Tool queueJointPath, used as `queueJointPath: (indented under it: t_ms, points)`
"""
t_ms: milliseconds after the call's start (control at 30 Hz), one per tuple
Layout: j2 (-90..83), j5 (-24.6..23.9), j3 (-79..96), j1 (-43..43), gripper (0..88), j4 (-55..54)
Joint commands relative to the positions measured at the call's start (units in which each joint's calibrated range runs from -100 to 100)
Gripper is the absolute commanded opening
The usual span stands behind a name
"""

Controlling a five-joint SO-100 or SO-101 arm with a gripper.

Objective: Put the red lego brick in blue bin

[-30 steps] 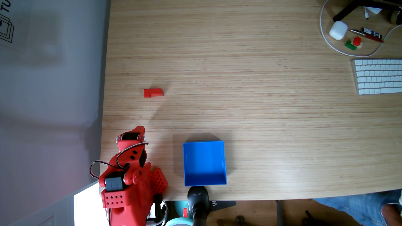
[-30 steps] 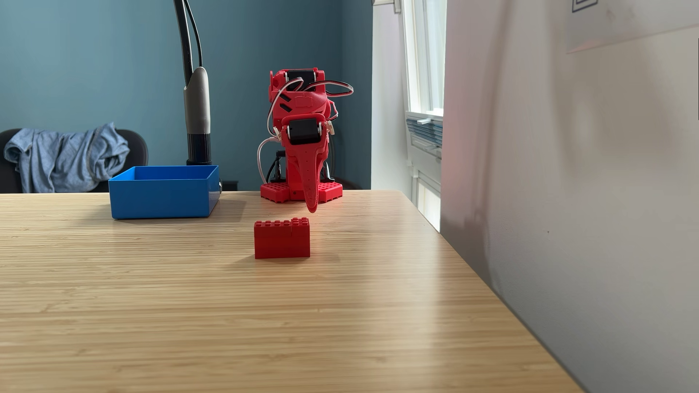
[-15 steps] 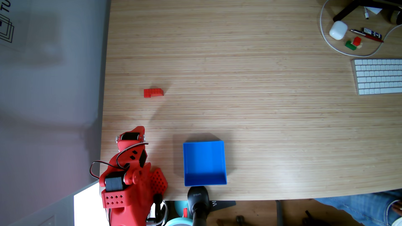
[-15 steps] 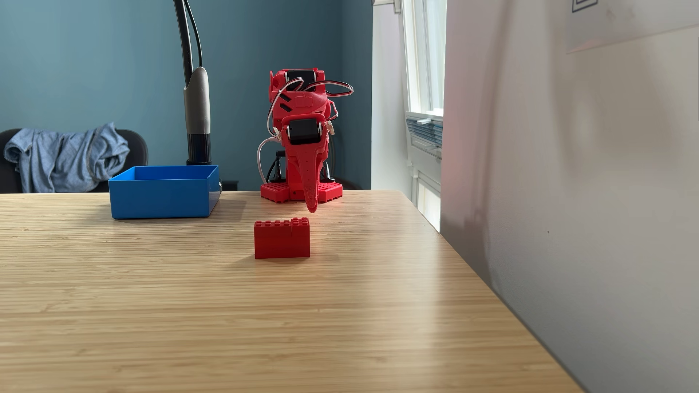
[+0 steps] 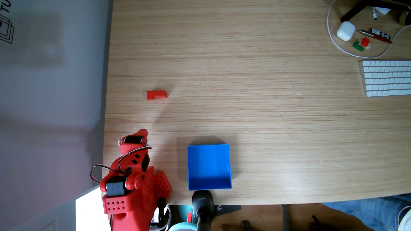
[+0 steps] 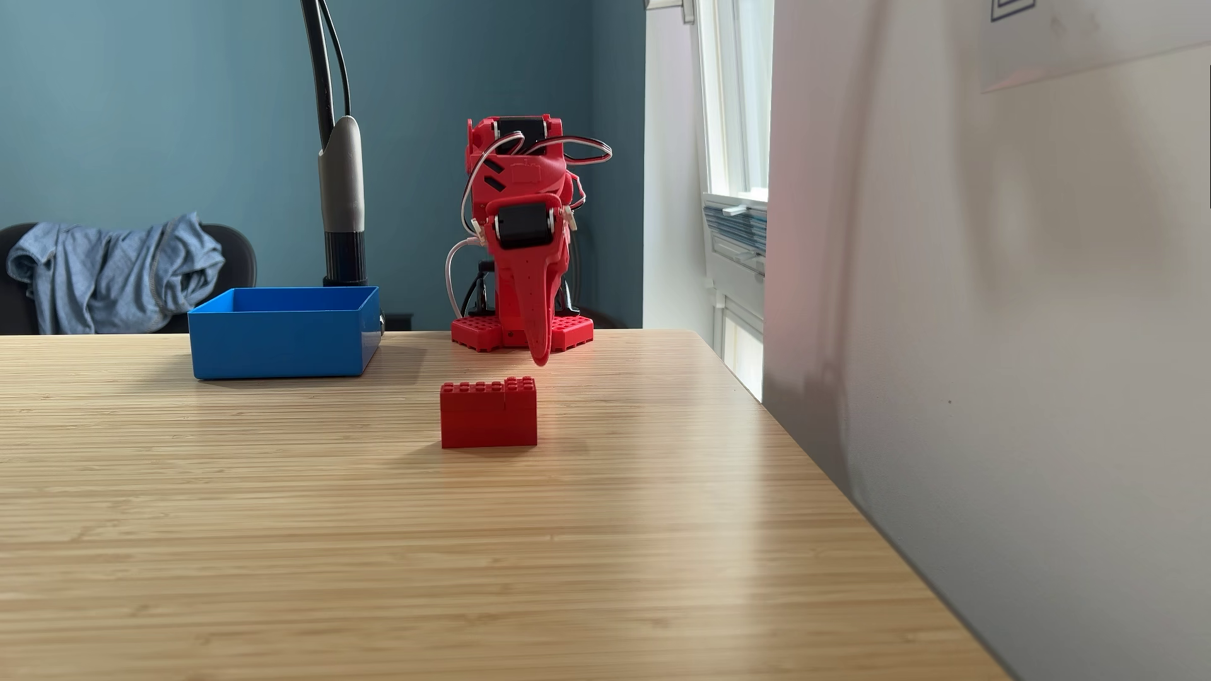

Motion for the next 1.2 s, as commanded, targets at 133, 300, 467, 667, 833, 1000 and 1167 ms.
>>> queueJointPath:
  t_ms: [133, 300, 467, 667, 833, 1000, 1167]
  points:
    - [-0.07, 1.17, -10.27, 2.60, 0.0, 0.69]
    - [0.01, 1.86, -12.36, 3.89, 0.0, 1.67]
    - [0.18, 1.71, -14.08, 3.89, 0.0, 2.56]
    - [1.67, 1.51, -16.26, 3.75, 0.1, 2.24]
    - [14.26, 0.05, -24.06, 4.33, 0.2, 1.67]
    - [28.26, 0.05, -31.14, 4.83, 3.6, 0.29]
    - [39.78, -0.05, -38.76, 6.71, 18.9, 0.21]
